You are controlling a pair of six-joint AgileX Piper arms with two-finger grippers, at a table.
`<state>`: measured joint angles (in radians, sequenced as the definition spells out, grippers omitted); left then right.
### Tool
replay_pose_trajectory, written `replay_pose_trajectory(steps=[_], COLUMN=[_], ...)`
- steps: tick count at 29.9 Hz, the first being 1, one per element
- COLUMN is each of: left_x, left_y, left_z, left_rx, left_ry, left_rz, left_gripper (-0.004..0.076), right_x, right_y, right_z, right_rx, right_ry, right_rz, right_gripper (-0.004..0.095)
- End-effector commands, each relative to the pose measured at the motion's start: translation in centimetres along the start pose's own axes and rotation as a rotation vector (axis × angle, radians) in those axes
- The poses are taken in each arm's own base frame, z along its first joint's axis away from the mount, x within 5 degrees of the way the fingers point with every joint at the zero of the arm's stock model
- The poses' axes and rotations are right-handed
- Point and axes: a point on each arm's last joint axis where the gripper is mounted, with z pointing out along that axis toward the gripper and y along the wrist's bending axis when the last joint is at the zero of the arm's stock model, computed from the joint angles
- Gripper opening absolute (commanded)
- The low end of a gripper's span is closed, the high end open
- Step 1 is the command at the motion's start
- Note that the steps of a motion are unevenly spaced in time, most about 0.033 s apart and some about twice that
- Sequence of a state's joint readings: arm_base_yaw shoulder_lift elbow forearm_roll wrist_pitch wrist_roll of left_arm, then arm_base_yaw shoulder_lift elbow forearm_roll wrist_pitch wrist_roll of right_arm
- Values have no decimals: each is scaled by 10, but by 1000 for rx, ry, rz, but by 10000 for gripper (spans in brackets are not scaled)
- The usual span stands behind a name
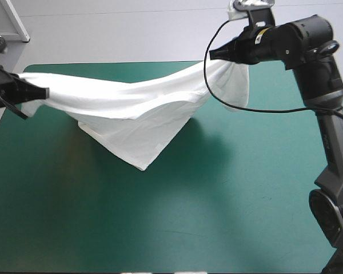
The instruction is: Fold the cloth
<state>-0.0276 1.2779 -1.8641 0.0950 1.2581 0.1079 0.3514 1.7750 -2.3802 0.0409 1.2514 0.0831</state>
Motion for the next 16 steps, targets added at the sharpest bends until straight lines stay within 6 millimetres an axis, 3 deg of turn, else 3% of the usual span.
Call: replay_pose_trajectory(steps=[1, 5, 10, 16], left_x=[-20, -41, -51, -51], left_y=[8, 15, 20, 24], left_z=[-41, -81, -122, -163], left_rx=[-39, -85, -115, -152], left_ry=[-154, -345, -514, -665], left_rz=[3, 13, 12, 25], left_gripper=[-8, -8, -8, -8], right_x=[-22, -28, -21, -4], right_y=[4, 7, 9, 10], right_z=[-91, -160, -231, -289], right_rx=[-16, -27, -40, -44], right_ry=[-253, -446, -639, -761], right_rz=[-18, -25, -37, -53], right_gripper=[-15, -15, -15, -15])
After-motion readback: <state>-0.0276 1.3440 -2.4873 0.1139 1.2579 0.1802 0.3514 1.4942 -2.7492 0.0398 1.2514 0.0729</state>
